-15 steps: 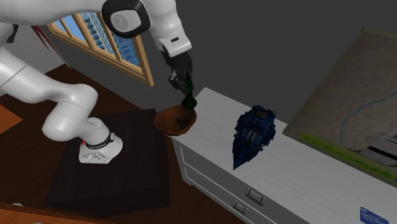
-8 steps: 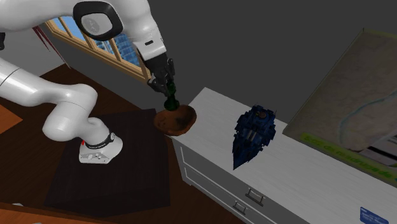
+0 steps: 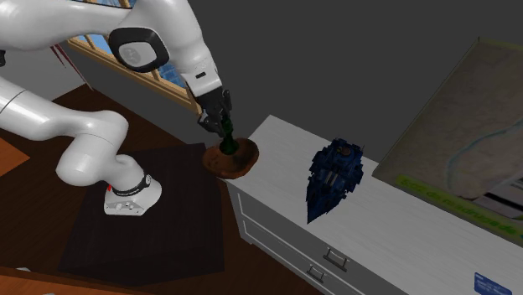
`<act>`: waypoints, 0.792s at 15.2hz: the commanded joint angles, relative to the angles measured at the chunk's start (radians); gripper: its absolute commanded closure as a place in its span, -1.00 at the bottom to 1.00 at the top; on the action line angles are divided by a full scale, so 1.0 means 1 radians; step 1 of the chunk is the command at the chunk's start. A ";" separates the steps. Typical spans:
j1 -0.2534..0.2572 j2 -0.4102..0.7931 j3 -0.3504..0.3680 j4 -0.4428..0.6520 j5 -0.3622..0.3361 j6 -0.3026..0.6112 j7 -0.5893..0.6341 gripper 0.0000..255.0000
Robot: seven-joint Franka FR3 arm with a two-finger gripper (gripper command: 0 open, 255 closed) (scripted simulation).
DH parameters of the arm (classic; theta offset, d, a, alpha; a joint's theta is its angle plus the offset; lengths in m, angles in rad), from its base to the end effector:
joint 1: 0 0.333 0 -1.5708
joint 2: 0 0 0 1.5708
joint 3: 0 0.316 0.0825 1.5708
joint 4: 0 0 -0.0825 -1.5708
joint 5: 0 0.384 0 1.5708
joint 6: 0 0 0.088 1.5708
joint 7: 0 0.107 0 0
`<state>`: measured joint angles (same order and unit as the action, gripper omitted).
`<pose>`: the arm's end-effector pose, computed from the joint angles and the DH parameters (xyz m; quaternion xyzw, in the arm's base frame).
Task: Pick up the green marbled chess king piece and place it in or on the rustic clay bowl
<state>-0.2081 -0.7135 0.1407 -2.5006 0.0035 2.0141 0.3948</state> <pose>0.3592 -0.0174 0.5370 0.9636 -0.2394 0.1160 0.0273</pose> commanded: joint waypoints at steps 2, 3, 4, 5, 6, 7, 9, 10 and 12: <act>0.001 0.000 0.003 -0.042 0.001 0.042 0.003 1.00; 0.002 0.001 0.004 -0.054 0.002 0.056 0.004 1.00; 0.002 0.002 0.005 -0.067 0.002 0.070 0.005 1.00; 0.002 0.004 0.006 -0.079 0.002 0.084 0.006 1.00; 0.002 0.006 0.007 -0.092 0.002 0.099 0.007 1.00; 0.002 0.006 0.007 -0.092 0.002 0.099 0.007 1.00; 0.002 0.006 0.007 -0.092 0.002 0.099 0.007 1.00; 0.002 0.006 0.007 -0.092 0.002 0.099 0.007 1.00; 0.002 0.006 0.007 -0.092 0.002 0.099 0.007 1.00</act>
<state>-0.2059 -0.7073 0.1477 -2.5929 0.0059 2.1127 0.4019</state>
